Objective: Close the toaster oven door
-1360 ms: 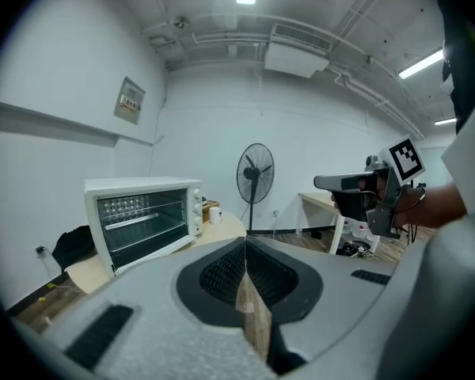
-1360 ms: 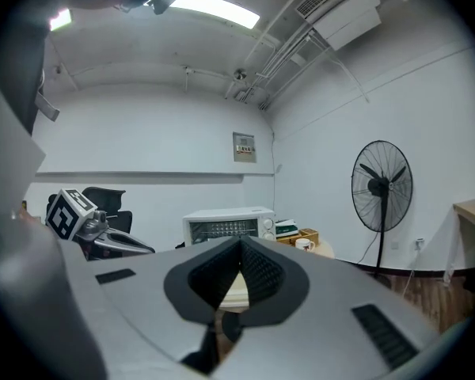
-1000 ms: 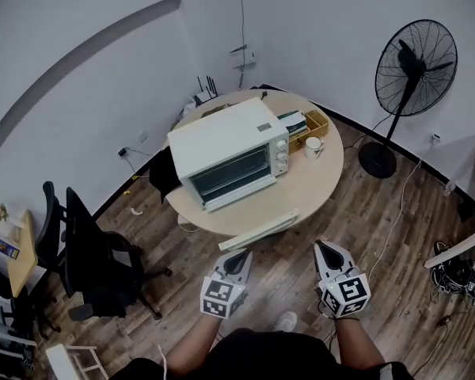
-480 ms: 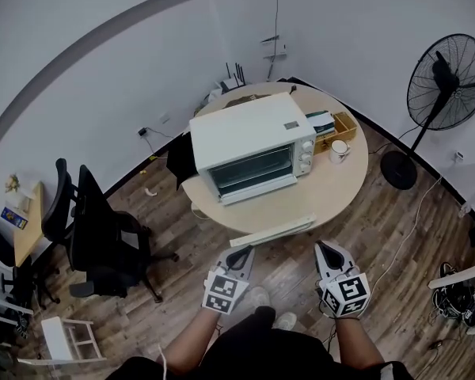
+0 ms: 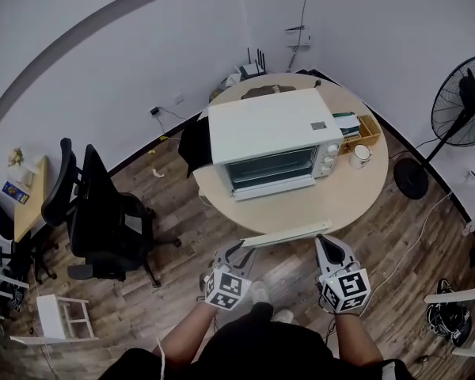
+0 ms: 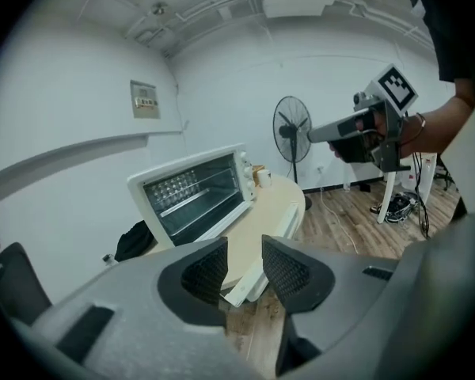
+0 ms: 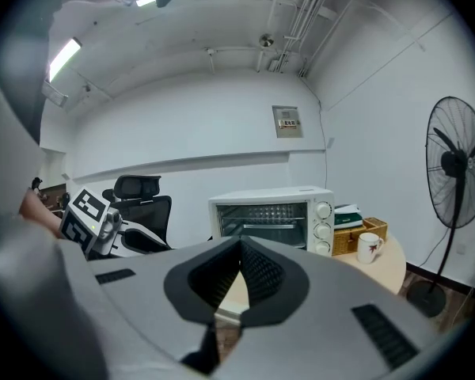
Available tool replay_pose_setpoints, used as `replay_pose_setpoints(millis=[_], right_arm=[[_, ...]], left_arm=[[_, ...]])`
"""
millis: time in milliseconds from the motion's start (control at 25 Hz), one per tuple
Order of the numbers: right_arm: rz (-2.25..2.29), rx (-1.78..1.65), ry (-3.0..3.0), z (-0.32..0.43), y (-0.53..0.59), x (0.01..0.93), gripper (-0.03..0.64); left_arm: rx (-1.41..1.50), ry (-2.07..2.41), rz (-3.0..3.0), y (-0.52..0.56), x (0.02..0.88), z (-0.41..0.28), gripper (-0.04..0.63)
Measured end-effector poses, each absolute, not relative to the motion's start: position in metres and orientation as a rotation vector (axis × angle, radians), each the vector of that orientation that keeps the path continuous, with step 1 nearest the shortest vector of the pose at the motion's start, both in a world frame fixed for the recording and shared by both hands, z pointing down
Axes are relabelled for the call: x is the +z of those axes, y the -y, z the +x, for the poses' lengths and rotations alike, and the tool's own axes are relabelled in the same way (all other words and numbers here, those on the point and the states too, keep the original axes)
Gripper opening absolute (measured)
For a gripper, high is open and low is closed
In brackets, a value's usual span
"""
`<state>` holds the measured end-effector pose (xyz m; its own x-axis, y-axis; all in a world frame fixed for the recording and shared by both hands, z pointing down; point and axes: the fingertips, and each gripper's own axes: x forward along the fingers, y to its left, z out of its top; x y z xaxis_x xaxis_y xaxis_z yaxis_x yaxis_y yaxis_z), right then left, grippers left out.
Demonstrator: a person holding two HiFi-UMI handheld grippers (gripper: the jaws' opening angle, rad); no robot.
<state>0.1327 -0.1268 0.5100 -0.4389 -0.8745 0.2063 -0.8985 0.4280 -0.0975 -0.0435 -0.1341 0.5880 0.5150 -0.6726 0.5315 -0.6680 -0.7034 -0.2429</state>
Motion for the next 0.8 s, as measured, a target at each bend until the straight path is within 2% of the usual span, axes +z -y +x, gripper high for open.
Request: replay_pose_setpoints(millis=[240, 480, 800], right_arm=[[1.507, 0.288, 2.564, 0.115, 0.143, 0.518, -0.003], [1.458, 0.290, 2.568, 0.104, 0.152, 0.522, -0.003], [1.393, 0.309, 2.587, 0.089, 0.152, 0.527, -0.003]], left_arm=[[-1.230, -1.045, -2.548, 0.142, 0.636, -0.052, 0.197], [-1.494, -0.842, -2.218, 0.147, 0.683, -0.067, 0.199], [-1.643, -0.737, -1.965, 0.155, 0.716, -0.068, 0.191]])
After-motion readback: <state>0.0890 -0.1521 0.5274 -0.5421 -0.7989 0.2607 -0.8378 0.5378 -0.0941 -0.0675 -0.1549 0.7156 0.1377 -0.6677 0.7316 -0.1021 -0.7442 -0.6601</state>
